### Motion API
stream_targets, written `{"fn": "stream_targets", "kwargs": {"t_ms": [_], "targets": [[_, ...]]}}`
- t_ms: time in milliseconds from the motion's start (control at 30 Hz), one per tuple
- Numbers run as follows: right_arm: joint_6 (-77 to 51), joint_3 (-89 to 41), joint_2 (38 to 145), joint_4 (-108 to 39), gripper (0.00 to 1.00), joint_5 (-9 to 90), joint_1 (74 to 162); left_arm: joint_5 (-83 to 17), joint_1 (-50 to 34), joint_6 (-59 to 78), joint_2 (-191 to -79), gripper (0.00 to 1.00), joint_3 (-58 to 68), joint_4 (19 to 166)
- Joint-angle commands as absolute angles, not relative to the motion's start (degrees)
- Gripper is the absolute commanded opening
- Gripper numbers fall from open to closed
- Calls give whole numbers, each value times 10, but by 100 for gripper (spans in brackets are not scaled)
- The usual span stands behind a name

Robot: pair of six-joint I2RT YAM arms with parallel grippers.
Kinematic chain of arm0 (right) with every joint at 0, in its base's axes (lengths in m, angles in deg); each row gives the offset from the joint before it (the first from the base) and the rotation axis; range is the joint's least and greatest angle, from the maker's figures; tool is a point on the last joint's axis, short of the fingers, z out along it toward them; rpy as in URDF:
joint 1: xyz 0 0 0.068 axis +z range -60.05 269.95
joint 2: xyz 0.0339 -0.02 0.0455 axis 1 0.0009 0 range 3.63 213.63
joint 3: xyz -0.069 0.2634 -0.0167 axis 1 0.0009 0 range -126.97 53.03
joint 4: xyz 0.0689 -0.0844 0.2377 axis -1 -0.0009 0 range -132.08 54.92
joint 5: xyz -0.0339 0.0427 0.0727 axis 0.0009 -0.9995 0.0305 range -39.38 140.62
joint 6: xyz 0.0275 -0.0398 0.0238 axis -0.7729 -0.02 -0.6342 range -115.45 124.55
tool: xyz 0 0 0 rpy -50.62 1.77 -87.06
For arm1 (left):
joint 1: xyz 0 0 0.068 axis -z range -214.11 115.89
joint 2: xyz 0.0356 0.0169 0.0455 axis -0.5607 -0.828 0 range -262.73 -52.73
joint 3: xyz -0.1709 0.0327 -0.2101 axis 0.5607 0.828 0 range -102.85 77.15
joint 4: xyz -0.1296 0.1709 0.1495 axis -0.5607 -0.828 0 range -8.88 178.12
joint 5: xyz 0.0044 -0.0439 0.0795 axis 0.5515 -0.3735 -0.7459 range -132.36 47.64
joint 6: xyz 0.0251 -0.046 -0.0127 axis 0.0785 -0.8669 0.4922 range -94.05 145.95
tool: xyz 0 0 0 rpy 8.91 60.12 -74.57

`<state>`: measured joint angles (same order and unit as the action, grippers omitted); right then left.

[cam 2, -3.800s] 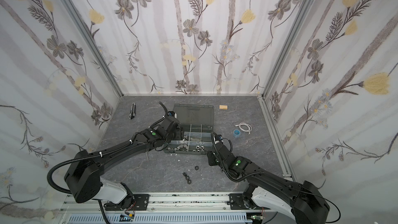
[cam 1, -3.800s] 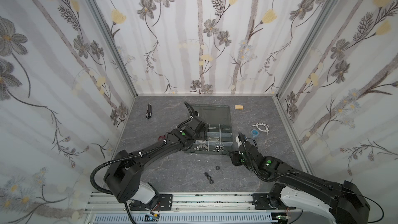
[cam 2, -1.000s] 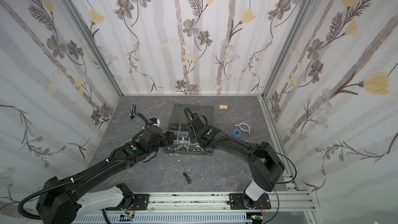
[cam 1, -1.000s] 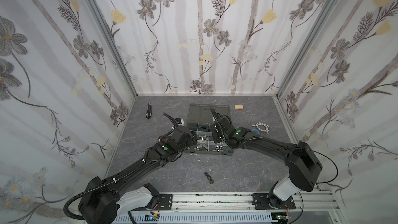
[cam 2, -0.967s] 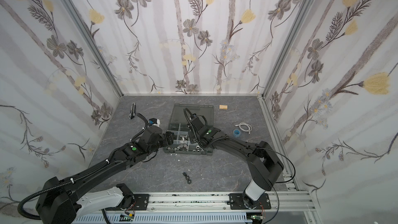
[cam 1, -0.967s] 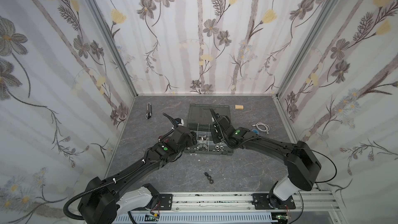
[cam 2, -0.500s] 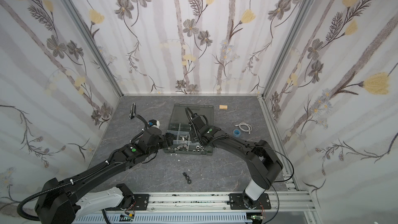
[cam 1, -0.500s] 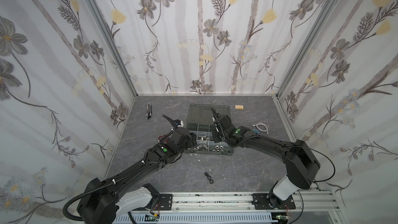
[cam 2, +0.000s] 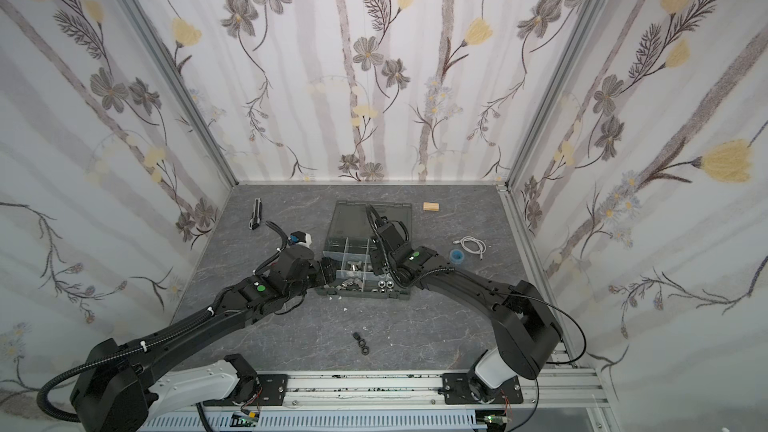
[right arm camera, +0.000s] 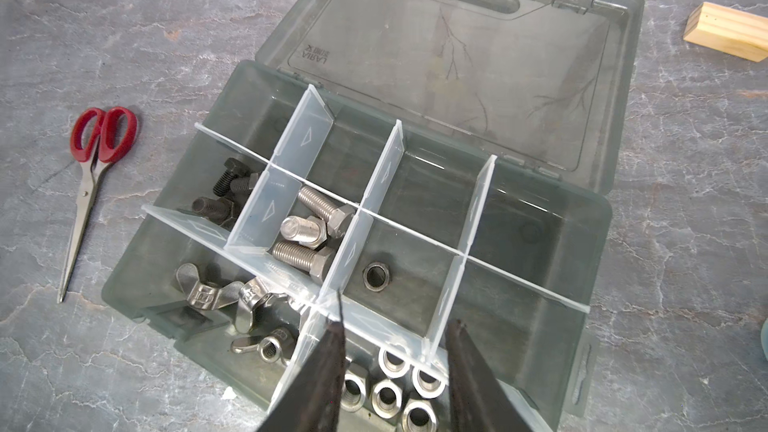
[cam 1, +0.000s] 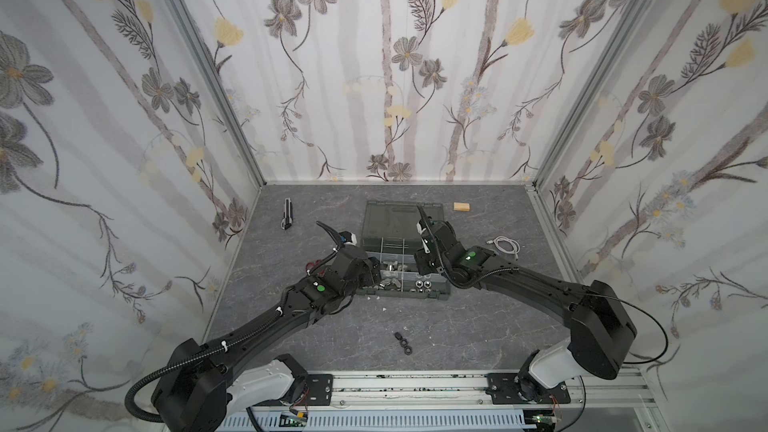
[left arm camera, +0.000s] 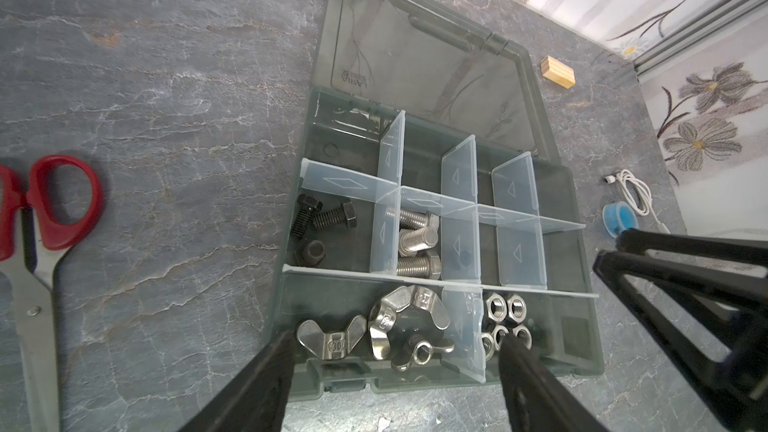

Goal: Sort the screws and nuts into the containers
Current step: 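Raise the right gripper off the box while the left gripper lowers to a black nut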

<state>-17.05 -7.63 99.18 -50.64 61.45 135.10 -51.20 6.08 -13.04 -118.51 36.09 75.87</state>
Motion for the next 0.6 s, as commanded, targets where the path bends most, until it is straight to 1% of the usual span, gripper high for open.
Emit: {"fn": "stream_targets", "kwargs": {"t_ms": [0,233,567], "targets": [[-183,-60,969,-484,42,609,1351,-499,62,-123,-1196,78,354,770],[-206,-6,902,-476,42,599,1351,-491,79,-119,-1217,75,354,770],[-245,77,827,-474,43,603,1351,-486,133,-117,-1246,72,367,769]]}}
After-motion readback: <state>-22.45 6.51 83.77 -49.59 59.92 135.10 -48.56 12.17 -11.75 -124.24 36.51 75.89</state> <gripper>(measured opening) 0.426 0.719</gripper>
